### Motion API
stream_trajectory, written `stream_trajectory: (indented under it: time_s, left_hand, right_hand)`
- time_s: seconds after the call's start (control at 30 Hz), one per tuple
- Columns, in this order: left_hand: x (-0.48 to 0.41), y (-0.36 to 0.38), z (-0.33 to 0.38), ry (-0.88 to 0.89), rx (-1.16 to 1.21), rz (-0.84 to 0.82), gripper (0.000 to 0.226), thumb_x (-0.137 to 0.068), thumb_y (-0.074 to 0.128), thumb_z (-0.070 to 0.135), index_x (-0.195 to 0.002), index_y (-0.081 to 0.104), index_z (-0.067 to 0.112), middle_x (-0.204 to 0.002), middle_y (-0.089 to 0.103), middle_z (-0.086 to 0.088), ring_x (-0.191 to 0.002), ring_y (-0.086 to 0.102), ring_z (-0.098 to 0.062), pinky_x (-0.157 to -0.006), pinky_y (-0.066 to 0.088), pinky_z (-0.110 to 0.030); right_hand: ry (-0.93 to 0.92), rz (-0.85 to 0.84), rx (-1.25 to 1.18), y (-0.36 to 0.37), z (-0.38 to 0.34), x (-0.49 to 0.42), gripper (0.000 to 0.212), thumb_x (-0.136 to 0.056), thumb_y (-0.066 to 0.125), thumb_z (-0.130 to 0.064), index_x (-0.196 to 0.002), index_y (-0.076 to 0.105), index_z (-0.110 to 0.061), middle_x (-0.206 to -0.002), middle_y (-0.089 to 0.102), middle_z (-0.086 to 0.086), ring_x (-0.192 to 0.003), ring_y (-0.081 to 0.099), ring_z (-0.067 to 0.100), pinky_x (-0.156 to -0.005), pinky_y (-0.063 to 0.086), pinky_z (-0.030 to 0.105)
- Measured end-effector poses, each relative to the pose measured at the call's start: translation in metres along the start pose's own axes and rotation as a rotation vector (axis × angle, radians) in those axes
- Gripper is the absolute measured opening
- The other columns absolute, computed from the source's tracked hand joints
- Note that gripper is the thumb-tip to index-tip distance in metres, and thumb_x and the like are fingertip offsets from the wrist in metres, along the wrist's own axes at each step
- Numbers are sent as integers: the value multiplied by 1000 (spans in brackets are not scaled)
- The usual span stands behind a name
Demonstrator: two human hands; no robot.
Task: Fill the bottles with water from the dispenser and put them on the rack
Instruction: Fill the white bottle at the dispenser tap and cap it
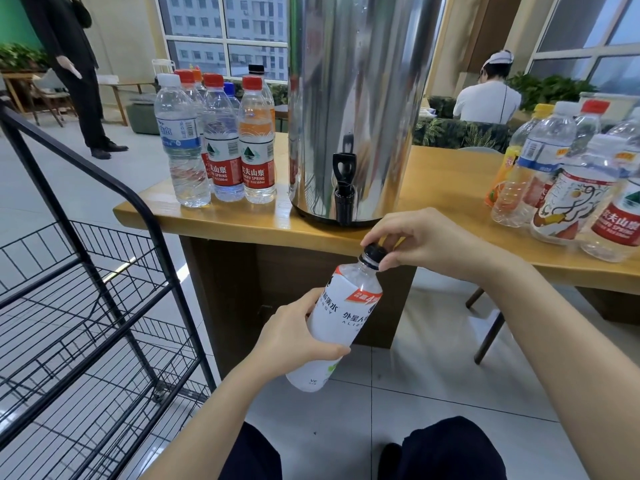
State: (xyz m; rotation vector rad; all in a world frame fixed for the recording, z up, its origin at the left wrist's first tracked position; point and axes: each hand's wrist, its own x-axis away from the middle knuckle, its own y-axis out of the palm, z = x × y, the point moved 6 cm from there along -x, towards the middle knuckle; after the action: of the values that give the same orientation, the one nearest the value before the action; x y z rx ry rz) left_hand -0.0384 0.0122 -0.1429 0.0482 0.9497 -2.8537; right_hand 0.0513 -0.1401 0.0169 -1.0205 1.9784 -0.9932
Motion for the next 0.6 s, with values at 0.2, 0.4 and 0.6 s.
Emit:
stream_trajectory:
  time_s: [0.2, 0.4, 0.6]
  left_hand:
    - [3, -4, 0, 4, -67, 37, 76, -61, 80, 55, -126, 42, 50, -112, 62, 26, -99, 61, -1, -85, 57, -35]
    - [9, -8, 3, 12, -158, 71, 76, -64, 80, 57, -127, 38, 51, -110, 62, 23, -96, 61, -3, -81, 57, -32]
    - [14, -6, 10, 31, -151, 66, 76, -63, 79, 57, -126, 37, 53, -108, 62, 24, -94, 61, -1, -80, 57, -32]
  right_hand:
    - [123, -30, -37, 8, 4, -1, 32, -77, 70, -40, -97, 67, -16, -59, 66, -10, -58, 65, 8, -59, 46, 13]
    - [133, -75, -78, 9, 0, 3, 26, -83, 67, -36, -97, 68, -14, -74, 72, 2, -66, 69, 12, -66, 53, 21]
    - [136, 36, 278, 16, -14, 3, 53, -77, 41, -70, -72, 56, -19, -57, 61, -4, -51, 56, 9, -57, 47, 29]
